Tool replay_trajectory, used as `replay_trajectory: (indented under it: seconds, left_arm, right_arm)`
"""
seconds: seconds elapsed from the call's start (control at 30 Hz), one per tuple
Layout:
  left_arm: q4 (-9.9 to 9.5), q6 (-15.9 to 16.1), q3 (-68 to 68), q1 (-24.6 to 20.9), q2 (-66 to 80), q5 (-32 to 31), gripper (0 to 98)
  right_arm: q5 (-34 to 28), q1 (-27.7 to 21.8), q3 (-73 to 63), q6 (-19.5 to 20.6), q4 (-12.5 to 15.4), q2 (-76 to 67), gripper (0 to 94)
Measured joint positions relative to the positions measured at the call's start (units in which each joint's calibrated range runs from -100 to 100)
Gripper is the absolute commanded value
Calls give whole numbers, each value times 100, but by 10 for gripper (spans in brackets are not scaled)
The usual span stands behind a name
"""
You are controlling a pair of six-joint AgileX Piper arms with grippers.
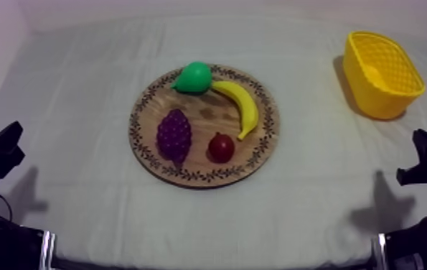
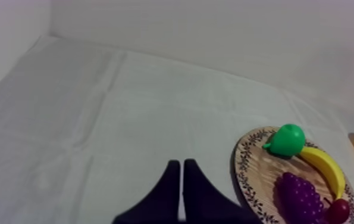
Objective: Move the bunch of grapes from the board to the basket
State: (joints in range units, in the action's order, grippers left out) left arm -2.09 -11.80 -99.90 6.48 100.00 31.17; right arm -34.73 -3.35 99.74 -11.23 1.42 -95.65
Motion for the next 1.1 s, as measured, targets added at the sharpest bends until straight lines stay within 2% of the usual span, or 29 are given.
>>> replay_trajectory:
  seconds: [0.53,0.83,0.93,1.1]
  left_arm:
    - [0,-3,0,0,0,0,1]
    - [0,-6,0,0,0,0,1]
    - [0,-6,0,0,0,0,1]
    - [0,-6,0,0,0,0,1]
  right_arm:
    - [0,0,0,-25,0,0,5]
    - [3,62,-31,-190,-4,8,4]
    - [20,163,-175,-217,-142,140,4]
    - [55,314,-708,-270,-181,607,4]
